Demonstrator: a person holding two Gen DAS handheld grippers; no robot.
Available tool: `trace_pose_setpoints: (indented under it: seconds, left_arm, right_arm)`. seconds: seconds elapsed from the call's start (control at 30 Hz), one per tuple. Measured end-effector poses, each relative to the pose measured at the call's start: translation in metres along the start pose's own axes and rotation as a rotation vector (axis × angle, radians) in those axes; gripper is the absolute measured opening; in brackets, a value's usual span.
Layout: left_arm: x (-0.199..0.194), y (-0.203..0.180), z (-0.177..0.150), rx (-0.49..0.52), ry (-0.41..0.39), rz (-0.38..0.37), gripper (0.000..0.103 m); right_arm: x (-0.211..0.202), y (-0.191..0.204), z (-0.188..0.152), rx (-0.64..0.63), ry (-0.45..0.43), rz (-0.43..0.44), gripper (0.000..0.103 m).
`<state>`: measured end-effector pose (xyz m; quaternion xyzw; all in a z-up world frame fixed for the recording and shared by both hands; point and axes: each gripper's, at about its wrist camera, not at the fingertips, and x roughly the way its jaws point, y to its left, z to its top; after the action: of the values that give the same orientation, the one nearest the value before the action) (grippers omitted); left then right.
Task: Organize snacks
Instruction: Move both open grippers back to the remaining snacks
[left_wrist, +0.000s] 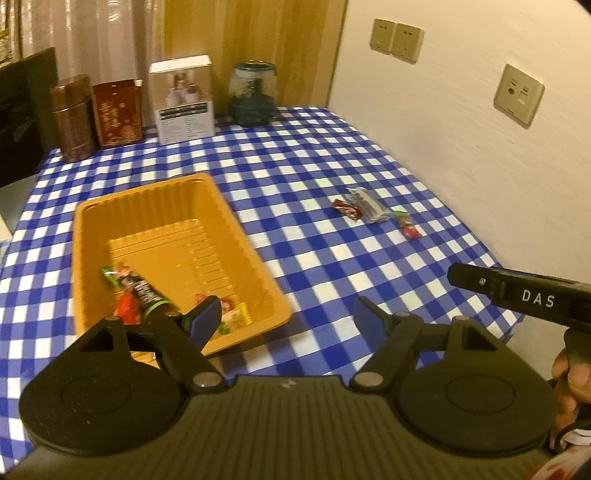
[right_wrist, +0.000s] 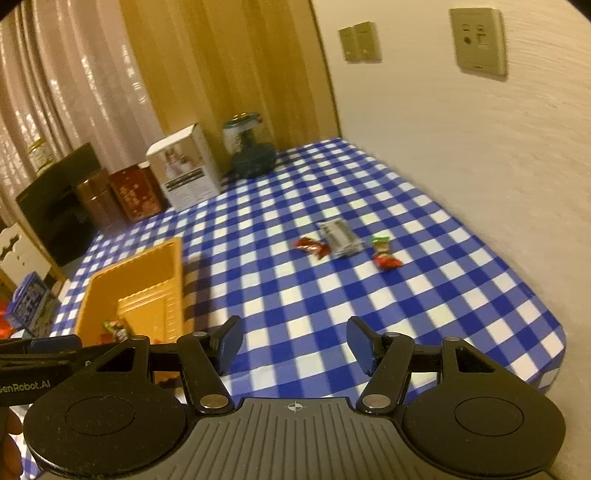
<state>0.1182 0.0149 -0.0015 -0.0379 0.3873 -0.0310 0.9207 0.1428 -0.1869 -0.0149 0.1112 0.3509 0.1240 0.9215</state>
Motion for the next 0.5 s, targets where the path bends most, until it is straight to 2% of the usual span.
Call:
trace_pose_setpoints:
  seconds: [0.27, 0.5]
  left_arm:
    - [0.027, -0.02, 0.018, 0.022, 0.005, -0.027, 0.08]
    - [0.06, -0.03, 0.037, 0.027, -0.014, -0.016, 0.08]
  right_arm:
    - [0.01, -0.034, 0.01, 0.036, -0.021, -0.07, 0.062]
    - [0.03, -0.061, 0.023, 0.04, -0.038, -0.109, 0.062]
